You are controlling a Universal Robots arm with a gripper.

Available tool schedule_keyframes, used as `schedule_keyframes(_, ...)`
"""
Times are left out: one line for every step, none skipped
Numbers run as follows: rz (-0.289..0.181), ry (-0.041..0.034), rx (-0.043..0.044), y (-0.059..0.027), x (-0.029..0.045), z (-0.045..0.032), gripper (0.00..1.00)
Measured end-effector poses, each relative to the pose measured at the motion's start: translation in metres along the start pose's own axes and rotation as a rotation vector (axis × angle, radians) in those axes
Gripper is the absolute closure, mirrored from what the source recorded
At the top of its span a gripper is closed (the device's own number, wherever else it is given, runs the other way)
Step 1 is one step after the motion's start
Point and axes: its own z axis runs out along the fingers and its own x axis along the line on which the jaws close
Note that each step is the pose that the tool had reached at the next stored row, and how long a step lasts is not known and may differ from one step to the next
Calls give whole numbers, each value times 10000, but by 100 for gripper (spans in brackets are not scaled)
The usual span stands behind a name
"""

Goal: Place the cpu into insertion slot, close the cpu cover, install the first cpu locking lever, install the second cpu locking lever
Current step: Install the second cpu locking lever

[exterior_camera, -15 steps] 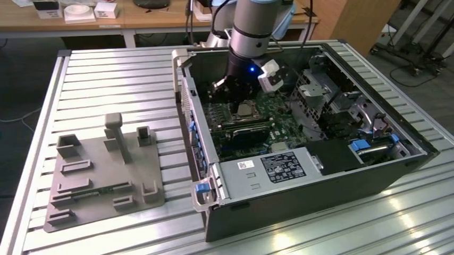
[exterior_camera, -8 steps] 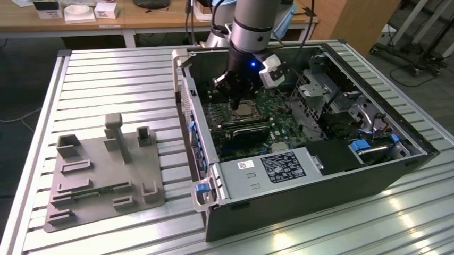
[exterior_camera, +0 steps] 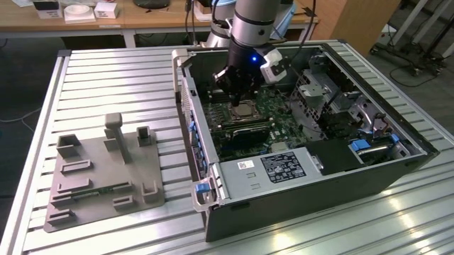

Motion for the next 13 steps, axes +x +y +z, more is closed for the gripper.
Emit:
schedule_keyframes(0, -1, -1, 0, 0, 0, 89)
schedule_keyframes(0, -1, 0, 0, 0, 0, 89)
schedule_keyframes(0, -1, 1, 0, 0, 0, 89)
schedule_keyframes(0, 0, 2, 0, 0, -1, 89)
schedule_keyframes(0, 1, 5, 0, 0, -1, 89)
schedule_keyframes(0, 1, 5, 0, 0, -1, 89)
schedule_keyframes(0, 1, 6, 0, 0, -1, 89)
schedule_keyframes(0, 1, 7, 0, 0, -2, 89)
schedule_keyframes(0, 1, 7, 0, 0, -1, 89)
schedule_keyframes(0, 1, 9, 0, 0, -2, 89)
schedule_keyframes(0, 1, 9, 0, -4, -2, 89)
schedule_keyframes(1, 2, 10, 0, -13, -2, 89)
schedule_keyframes(0, 2, 9, -1, -24, -2, 89)
